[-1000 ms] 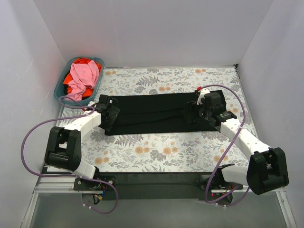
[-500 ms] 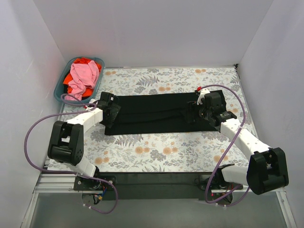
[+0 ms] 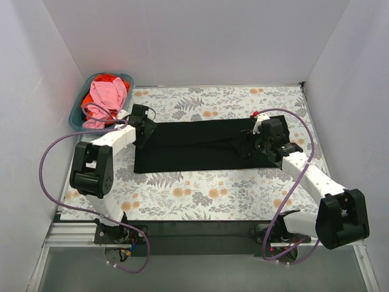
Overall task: Fold and stack the t-shirts
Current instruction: Fold the tshirt
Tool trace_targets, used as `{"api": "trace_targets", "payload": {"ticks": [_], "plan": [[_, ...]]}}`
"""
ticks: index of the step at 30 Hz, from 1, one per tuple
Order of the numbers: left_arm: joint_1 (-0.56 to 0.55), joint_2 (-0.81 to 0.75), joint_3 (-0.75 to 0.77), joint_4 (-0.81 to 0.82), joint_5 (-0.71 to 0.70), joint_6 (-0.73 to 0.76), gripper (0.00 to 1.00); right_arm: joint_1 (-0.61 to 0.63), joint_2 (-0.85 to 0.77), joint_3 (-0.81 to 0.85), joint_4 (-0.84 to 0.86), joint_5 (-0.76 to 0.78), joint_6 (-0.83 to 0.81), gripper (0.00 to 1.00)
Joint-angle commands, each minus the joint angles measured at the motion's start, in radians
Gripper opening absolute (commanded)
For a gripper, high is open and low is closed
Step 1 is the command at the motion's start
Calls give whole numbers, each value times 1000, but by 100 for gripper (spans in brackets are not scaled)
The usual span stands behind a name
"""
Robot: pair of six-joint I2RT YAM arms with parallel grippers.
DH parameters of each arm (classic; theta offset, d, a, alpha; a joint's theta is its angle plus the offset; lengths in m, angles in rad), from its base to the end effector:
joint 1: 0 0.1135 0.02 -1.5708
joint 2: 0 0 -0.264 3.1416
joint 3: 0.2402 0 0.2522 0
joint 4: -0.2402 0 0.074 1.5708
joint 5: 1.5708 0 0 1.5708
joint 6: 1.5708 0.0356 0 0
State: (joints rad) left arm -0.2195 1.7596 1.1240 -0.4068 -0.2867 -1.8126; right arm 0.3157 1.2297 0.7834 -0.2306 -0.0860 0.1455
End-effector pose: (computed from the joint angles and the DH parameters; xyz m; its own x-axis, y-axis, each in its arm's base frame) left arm 0.3504 -0.0679 0.1823 0.1341 -0.9841 -0.1164 -0.8351 -0.0490 -0.5480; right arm 0.2499 0.0848 0.2421 -0.6432 -0.0581 -0.7635 -0.2827 0.9447 0.1663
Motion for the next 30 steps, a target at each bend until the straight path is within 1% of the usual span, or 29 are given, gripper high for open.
{"api": "trace_targets", "payload": {"ticks": [1, 2, 3, 4, 8, 10, 12, 13, 16, 18, 21, 23, 27, 30], "plan": [[2, -98, 40, 6, -75, 97, 75, 3, -16, 20, 8, 80, -4, 79], [2, -120, 37, 6, -84, 123, 75, 2, -12, 36, 2, 81, 2, 79], [2, -136, 33, 3, -91, 183, 75, 0, -1, 43, -6, 130, 8, 78], [2, -176, 25, -7, -97, 206, 75, -1, 5, 51, -15, 137, 18, 76], [-6, -282, -76, -9, -66, 334, 76, -7, 51, 79, -47, 129, 31, 73], [-14, -320, -157, -10, -40, 398, 76, -6, 88, 85, -62, 150, 35, 73], [-24, -373, -231, -29, -31, 423, 76, -6, 108, 77, -62, 166, 36, 71], [-27, -390, -251, -35, -29, 435, 76, -6, 113, 77, -62, 169, 28, 66], [-40, -475, -334, -46, -32, 467, 76, -4, 148, 95, -64, 177, -6, 59], [-47, -540, -368, -37, -52, 483, 76, 3, 192, 109, -79, 184, -30, 57], [-50, -581, -429, -6, -86, 519, 76, 25, 237, 128, -88, 212, -50, 54], [-52, -588, -446, 12, -86, 521, 76, 40, 264, 140, -88, 215, -64, 51], [-52, -568, -429, 19, -69, 513, 76, 71, 320, 171, -93, 259, -72, 51], [-52, -560, -420, 19, -86, 522, 76, 88, 352, 192, -98, 301, -76, 49]]}}
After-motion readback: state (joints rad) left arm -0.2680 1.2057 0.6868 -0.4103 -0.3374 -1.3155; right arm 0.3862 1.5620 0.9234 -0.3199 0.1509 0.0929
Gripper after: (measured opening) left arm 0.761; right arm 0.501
